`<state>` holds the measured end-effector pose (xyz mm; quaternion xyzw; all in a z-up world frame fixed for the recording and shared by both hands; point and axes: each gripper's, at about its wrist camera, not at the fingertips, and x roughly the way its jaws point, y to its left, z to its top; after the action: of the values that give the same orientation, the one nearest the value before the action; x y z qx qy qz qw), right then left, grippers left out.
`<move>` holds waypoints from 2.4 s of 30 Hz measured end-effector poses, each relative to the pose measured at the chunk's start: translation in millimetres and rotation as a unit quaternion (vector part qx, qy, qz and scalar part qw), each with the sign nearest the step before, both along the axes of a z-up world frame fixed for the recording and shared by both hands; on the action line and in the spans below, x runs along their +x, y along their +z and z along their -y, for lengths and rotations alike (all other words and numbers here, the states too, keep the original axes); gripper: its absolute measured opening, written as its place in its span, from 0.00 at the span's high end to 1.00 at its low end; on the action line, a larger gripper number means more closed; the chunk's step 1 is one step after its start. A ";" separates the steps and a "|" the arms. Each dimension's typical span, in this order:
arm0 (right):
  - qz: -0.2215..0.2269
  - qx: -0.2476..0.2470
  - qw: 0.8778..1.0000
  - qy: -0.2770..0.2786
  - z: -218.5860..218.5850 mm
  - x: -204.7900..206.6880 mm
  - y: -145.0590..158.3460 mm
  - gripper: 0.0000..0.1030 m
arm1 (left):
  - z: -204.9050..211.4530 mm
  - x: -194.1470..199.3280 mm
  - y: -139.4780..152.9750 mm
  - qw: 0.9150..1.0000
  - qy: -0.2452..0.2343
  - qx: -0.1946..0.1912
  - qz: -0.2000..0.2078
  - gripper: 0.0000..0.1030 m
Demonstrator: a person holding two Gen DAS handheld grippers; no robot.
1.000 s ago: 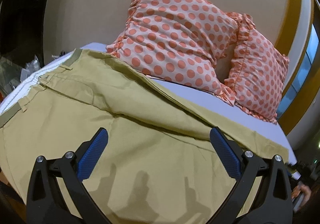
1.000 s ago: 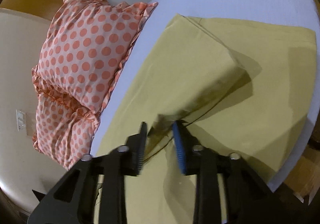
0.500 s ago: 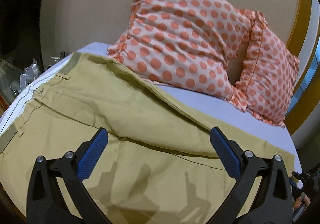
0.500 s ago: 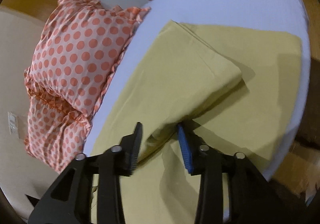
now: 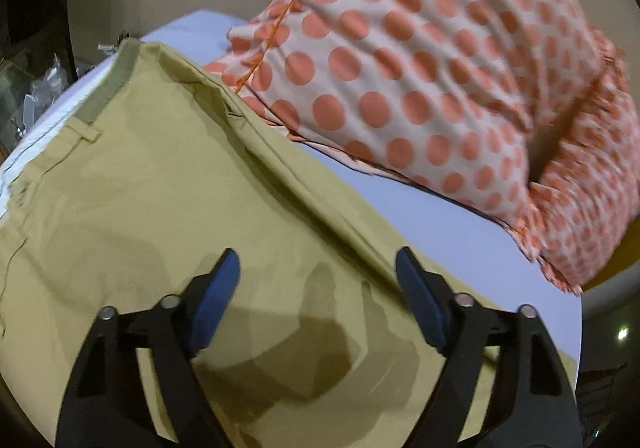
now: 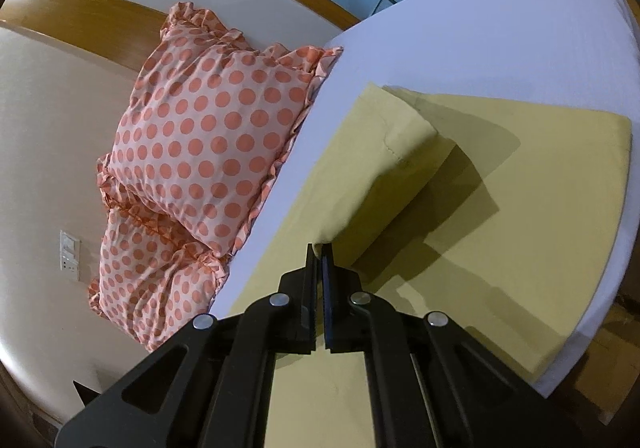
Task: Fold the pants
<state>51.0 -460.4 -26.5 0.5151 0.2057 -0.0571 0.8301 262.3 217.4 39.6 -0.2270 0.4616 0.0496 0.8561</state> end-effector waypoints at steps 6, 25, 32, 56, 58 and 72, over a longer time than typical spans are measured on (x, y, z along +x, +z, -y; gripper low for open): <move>0.006 -0.008 1.000 0.005 -0.1 6.7 3.0 0.98 | -15.9 48.9 -14.9 0.998 0.048 0.020 -0.027 0.88; 0.007 -0.026 0.999 -0.038 29.1 -48.6 1.6 0.98 | -16.8 -276.2 -1.0 0.997 0.045 -0.009 0.066 0.90; -0.008 -0.020 0.999 -0.039 35.5 -58.5 -11.7 0.98 | -20.1 -297.2 -18.3 0.996 0.043 -0.028 0.074 0.90; -0.066 -0.177 0.972 -0.140 67.8 -90.3 -0.4 0.45 | -14.5 -347.9 -15.5 0.991 -0.013 0.008 0.130 0.51; -0.076 -0.179 0.972 -0.128 67.2 -81.7 -8.4 0.46 | -18.9 -351.5 -17.3 0.991 -0.005 0.000 0.130 0.51; 0.033 -0.217 0.976 -0.008 1.8 -64.2 14.9 0.96 | -50.4 -364.6 -19.4 0.984 0.074 -0.024 0.162 0.40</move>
<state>-13.2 -462.2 -11.6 0.3261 0.1570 -0.0902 0.9278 -102.3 267.8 20.2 -0.2863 0.2995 0.0639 0.9079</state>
